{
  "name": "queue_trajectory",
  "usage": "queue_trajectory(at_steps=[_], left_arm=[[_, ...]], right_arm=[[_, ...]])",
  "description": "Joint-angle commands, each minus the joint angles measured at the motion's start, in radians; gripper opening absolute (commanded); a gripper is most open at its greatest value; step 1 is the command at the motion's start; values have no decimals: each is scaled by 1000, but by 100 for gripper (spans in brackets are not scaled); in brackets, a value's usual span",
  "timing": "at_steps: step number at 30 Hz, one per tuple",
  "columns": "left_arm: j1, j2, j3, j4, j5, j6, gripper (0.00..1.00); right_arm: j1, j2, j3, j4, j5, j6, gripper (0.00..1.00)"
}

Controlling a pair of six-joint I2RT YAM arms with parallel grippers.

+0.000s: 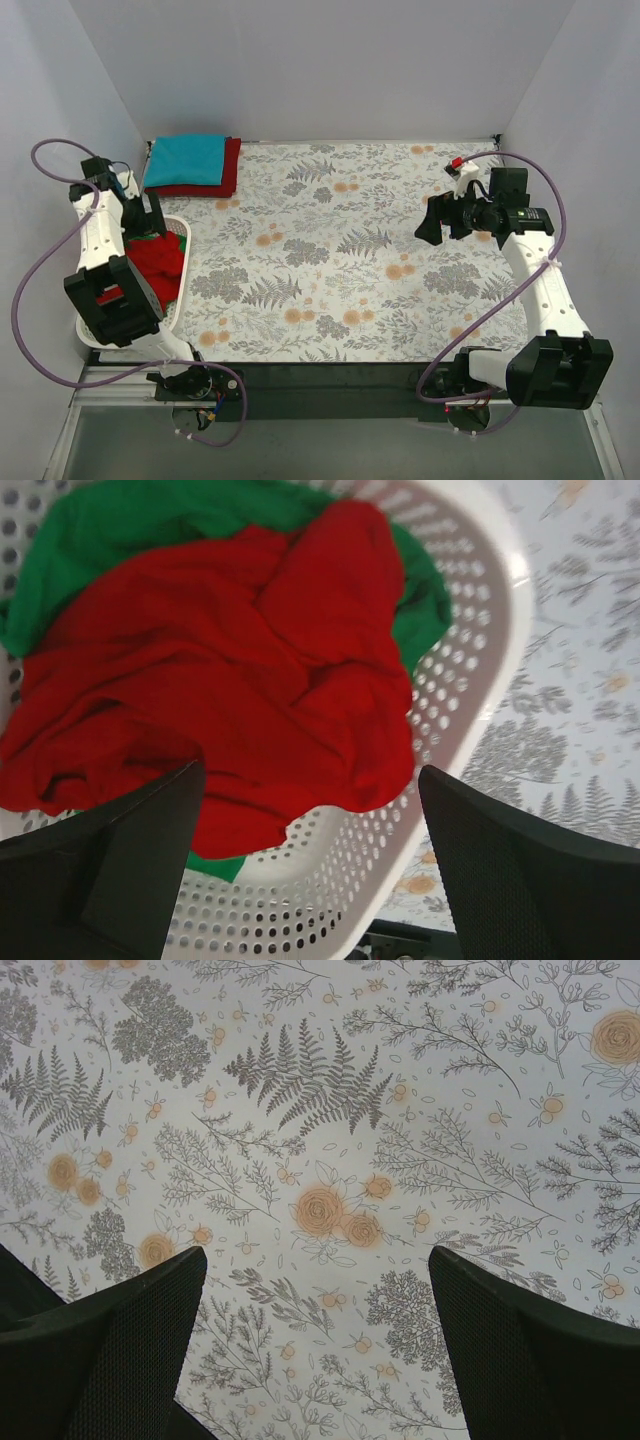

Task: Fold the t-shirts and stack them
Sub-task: Grab the tshirt from the pile

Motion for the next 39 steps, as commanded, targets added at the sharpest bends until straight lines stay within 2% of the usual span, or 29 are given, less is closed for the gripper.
queue_trajectory(at_steps=[1, 9, 18, 21, 25, 28, 29, 31, 32, 39], left_arm=[[-4, -83, -95, 28, -133, 45, 87], [-1, -101, -307, 160, -140, 98, 88], [-1, -29, -312, 277, -131, 155, 89], [-1, 11, -296, 292, -127, 155, 85], [-1, 51, -266, 289, -118, 150, 74], [-1, 52, -240, 275, -106, 147, 58], [-1, 42, -230, 268, -100, 142, 43], [-1, 17, -191, 231, -51, 138, 24], [-2, -7, -171, 214, -36, 129, 1], [-1, -121, 71, 53, 110, 76, 0]], right_arm=[[-6, 24, 50, 30, -38, 8, 98], [-6, 44, 65, 29, -44, 21, 98], [-6, 38, 49, 27, -33, 24, 98], [-6, 38, 50, 24, -25, 21, 98], [-6, 43, 61, 15, -19, 10, 98], [-6, 47, 67, 7, -19, 2, 98], [-6, 47, 70, 4, -21, 1, 98], [-6, 49, 72, 3, -21, -4, 98], [-6, 46, 72, 1, -24, -4, 98], [-6, 47, 81, -9, -36, -19, 98]])
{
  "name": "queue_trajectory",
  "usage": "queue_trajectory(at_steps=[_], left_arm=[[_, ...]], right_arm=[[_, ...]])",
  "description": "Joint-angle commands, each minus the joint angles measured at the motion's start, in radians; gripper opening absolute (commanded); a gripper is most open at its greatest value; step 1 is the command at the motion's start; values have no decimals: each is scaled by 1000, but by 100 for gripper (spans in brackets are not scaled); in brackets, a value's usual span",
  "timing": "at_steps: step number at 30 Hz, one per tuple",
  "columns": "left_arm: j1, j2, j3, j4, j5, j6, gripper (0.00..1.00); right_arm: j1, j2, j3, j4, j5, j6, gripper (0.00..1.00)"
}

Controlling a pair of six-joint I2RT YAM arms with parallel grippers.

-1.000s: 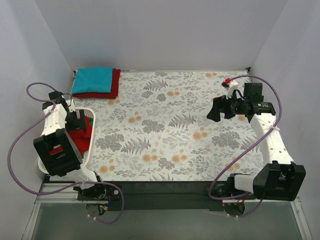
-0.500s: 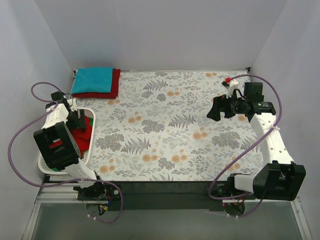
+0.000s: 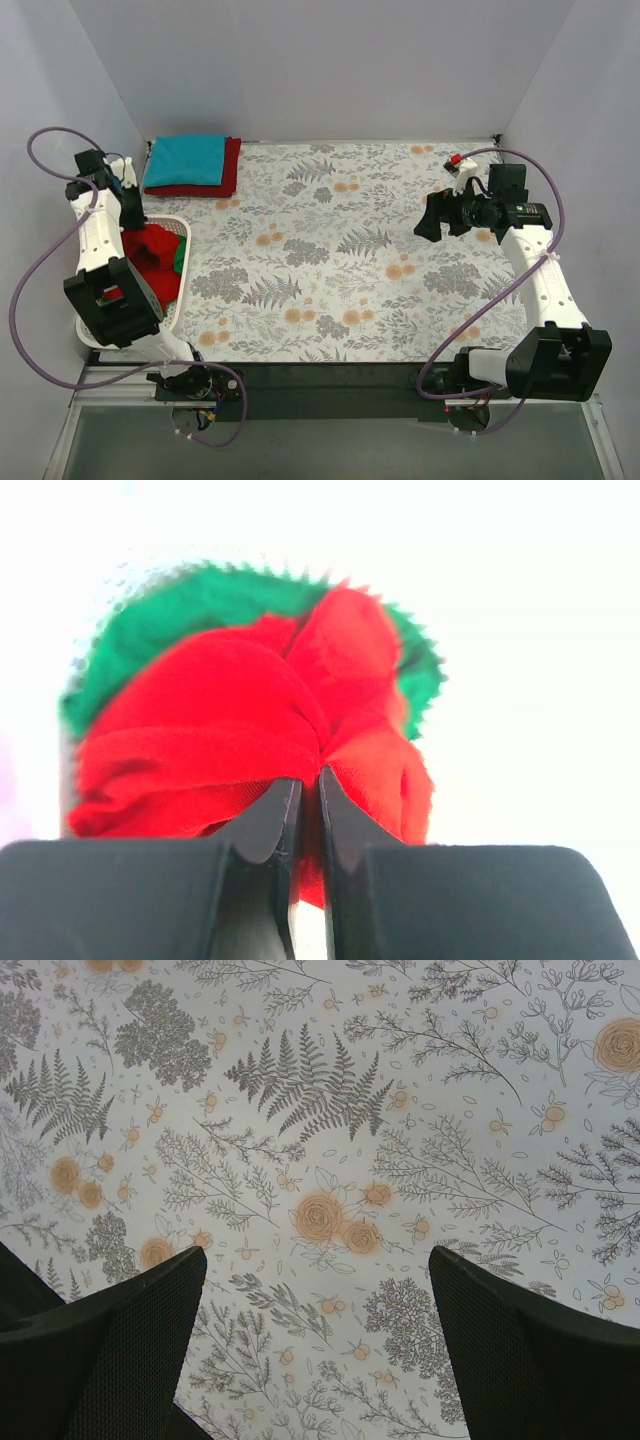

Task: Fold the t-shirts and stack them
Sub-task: Grab the tshirt from the pile, then move the tshirt to the center of the board

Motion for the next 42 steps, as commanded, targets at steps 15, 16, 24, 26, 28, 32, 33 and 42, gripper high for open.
queue_trajectory(at_steps=[15, 16, 24, 26, 28, 32, 33, 42], left_arm=[[-230, 15, 985, -8, 400, -114, 0], [-299, 23, 1007, 22, 393, -128, 0], [-586, 82, 1004, 476, 395, -319, 0], [-698, 114, 1052, 536, 371, -324, 0], [-834, 157, 1099, 593, 329, -285, 0], [-985, 168, 1052, 731, 228, -222, 0], [-1000, 177, 1052, 750, 213, -220, 0], [-1016, 141, 797, 738, 131, -185, 0]], right_arm=[[-6, -45, 63, 5, -40, -10, 98], [-6, -51, 57, 10, -37, -6, 98], [-6, -140, 20, 39, 17, -10, 98], [-8, -154, 8, 48, 31, -10, 98], [-9, -172, 3, 53, 66, -13, 98], [-14, -197, 9, 54, 144, -28, 98], [-15, -198, 11, 56, 157, -29, 98], [-24, -231, 35, 37, 244, -71, 98]])
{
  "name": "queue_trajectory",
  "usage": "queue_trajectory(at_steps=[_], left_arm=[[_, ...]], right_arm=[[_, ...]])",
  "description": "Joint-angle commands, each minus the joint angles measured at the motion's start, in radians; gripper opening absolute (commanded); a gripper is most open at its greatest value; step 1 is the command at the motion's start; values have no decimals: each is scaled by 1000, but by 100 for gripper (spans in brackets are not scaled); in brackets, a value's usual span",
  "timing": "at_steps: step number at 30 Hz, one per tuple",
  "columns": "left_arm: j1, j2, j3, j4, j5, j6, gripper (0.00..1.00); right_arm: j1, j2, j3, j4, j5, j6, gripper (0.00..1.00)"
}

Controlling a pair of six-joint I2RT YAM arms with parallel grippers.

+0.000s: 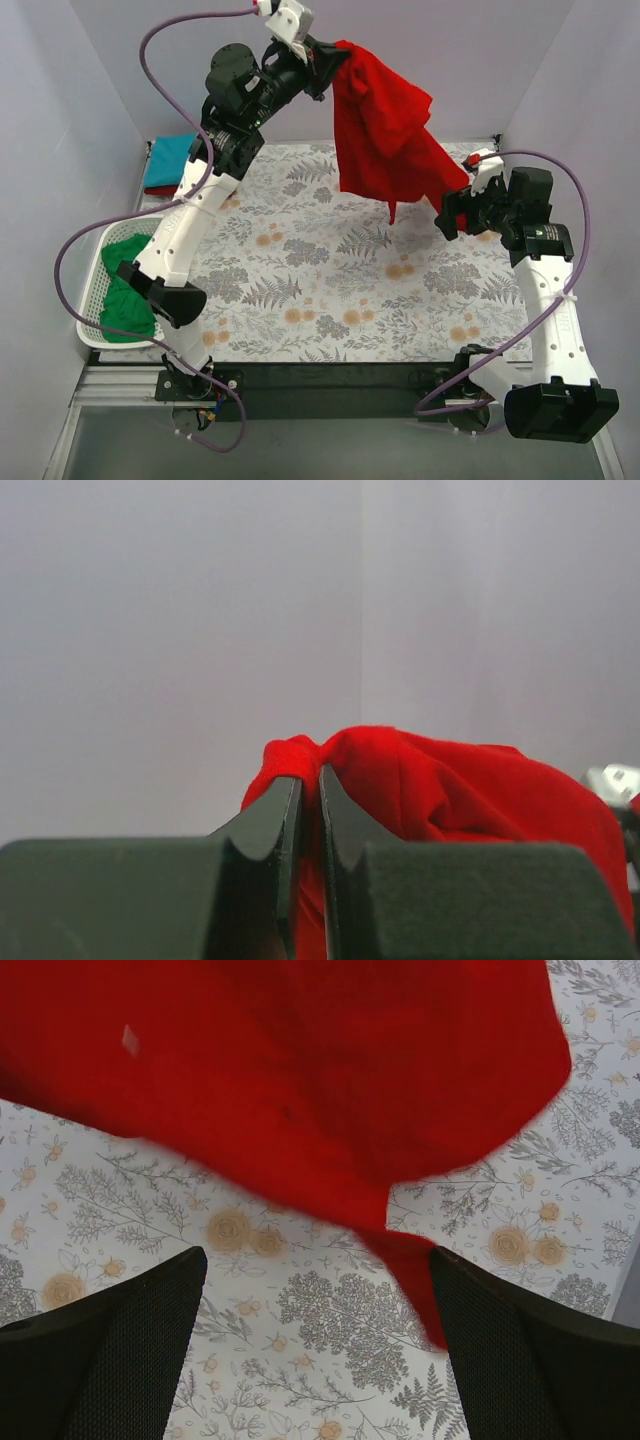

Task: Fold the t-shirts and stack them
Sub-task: Move the tshirt to the center of the board

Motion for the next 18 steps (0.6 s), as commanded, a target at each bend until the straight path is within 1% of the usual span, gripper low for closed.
queue_trajectory(at_steps=[1, 2, 3, 4, 5, 6, 7, 8, 9, 10, 11, 12, 13, 14, 16, 17, 18], left_arm=[[7, -89, -186, 14, -56, 36, 0], [7, -112, -256, 7, -51, 30, 0], [7, -170, -381, -12, -40, 34, 0], [8, -199, -465, -28, -16, 48, 2], [8, -236, -531, -49, 0, 72, 11], [13, -302, -668, -116, -6, 108, 38], [25, -334, -726, -155, -12, 120, 49], [43, -363, -778, -193, 13, 123, 66], [122, -421, -833, -260, 39, 97, 84], [176, -446, -878, -287, 76, 83, 85], [230, -465, -955, -310, 131, 73, 86], [279, -486, -984, -354, 203, 74, 86], [327, -500, -1005, -377, 219, 109, 86], [330, -512, -1037, -399, 228, 135, 86], [330, -502, -1051, -466, 293, 168, 87], [329, -464, -1056, -480, 308, 168, 86], [327, -436, -1053, -527, 354, 181, 86]], right_arm=[[-6, -37, 46, -13, 35, -57, 98], [-6, -41, 59, -33, 30, -95, 98], [-4, -44, 70, -55, 24, -120, 98], [-6, -49, 87, -99, 18, -141, 98], [-6, -64, 90, -119, 12, -164, 98], [-6, -74, 89, -141, 4, -214, 98], [-6, -83, 81, -156, -10, -235, 98], [-6, -98, 60, -191, -14, -259, 98], [-6, -103, 44, -207, -16, -297, 98], [-6, -107, 28, -219, -18, -317, 98], [-6, -109, 9, -251, -18, -333, 98], [-6, -101, -31, -262, -18, -350, 98], [-4, -91, -51, -276, -11, -373, 98], [-4, -77, -72, -288, -4, -382, 98], [-4, -6, -111, -310, 21, -390, 98], [-4, 23, -114, -317, 22, -410, 98], [-4, 76, -115, -329, 22, -422, 98]])
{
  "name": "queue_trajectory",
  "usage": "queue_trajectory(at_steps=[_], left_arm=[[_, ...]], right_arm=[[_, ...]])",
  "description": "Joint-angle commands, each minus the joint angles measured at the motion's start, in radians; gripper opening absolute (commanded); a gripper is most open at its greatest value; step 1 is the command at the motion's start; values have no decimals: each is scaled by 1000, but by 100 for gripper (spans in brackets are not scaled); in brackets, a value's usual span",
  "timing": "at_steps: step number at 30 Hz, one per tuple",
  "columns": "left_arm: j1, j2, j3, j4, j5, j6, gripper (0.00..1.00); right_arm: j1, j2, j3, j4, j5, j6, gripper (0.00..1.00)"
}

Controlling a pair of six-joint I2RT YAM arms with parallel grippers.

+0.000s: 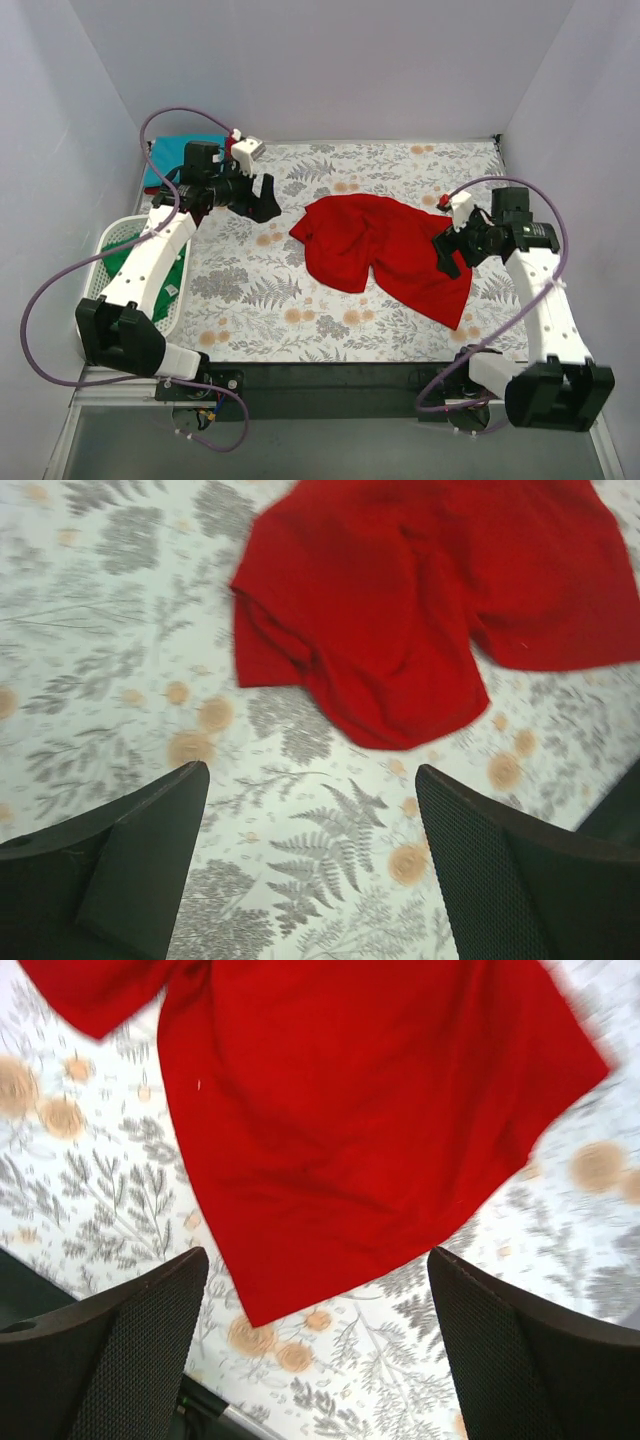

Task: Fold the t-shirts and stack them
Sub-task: Move the tshirt to the center of the board, then flatten the tshirt out

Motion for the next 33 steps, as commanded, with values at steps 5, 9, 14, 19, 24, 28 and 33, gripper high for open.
queue_trajectory(at_steps=[5, 9, 14, 19, 24, 28, 33], left_arm=[[-98, 152, 15, -167, 216, 60, 74], [-227, 212, -13, -112, 124, 69, 70], [-343, 266, -24, -49, 119, 112, 68], [-440, 306, -36, 20, 137, 170, 63], [-497, 385, -62, 114, 65, 170, 61], [-465, 474, -12, 82, 46, 150, 51], [-355, 522, 45, -71, 69, 231, 39]], right_arm=[[4, 227, -11, -77, 27, -111, 84], [29, 281, -50, -92, 56, -120, 74], [95, 280, -141, -100, 93, -101, 61], [135, 279, -222, -86, 146, -96, 54], [138, 341, -262, 18, 209, -76, 56], [138, 405, -252, 92, 257, -62, 56], [127, 509, -227, 176, 297, -94, 56]])
